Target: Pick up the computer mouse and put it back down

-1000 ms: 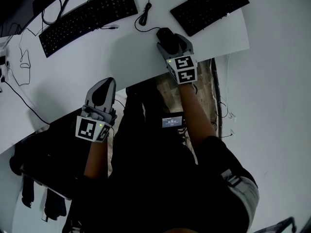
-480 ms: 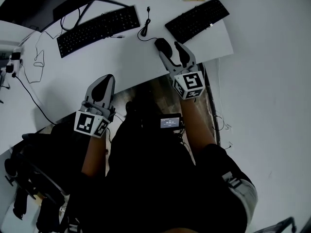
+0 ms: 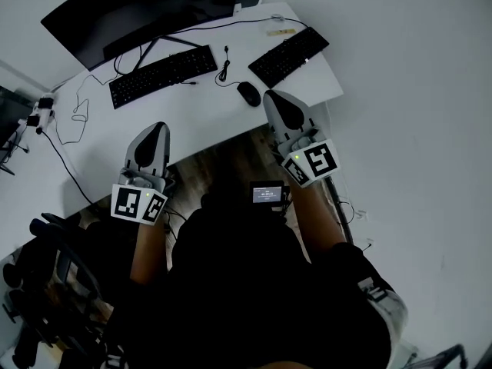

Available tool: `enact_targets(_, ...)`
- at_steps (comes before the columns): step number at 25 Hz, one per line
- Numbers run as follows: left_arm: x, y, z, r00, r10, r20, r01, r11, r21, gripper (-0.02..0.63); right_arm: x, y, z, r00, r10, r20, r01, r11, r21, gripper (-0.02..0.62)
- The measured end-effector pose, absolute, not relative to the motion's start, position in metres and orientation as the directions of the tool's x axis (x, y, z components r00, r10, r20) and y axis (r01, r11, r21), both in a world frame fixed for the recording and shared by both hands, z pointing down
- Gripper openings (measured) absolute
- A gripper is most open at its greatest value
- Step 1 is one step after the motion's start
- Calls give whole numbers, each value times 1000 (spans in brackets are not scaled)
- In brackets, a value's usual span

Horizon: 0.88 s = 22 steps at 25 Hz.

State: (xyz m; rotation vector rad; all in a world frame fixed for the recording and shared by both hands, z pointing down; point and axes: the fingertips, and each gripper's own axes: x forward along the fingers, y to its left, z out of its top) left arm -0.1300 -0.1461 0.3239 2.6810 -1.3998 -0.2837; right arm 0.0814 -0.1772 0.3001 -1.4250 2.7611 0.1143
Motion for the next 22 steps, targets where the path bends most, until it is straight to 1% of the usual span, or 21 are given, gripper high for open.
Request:
enact_targets(3, -140, -131, 318, 526, -839, -138, -822, -544, 169, -6, 84, -147, 293, -563, -823, -75, -827, 559, 62, 3)
enact_targets(7, -142, -109, 329, 511, -851, -121, -834, -525, 172, -6, 98, -115, 305, -524, -847, -90, -851, 524, 32, 3)
enact_targets(14, -142, -90, 361, 461, -885, -64, -864, -465, 195, -5, 119, -108, 346, -529, -848, -39, -848, 529, -1, 3)
enact_targets(18, -123, -88, 378, 457, -889, -30, -871, -454, 189, -6, 137, -116, 376, -538, -843, 3, -842, 538, -45, 3)
enact_targets(22, -93, -89, 391, 442, -897, -7, -877, -434, 206, -6, 163, -115, 387, -541, -840, 36, -838, 535, -109, 3)
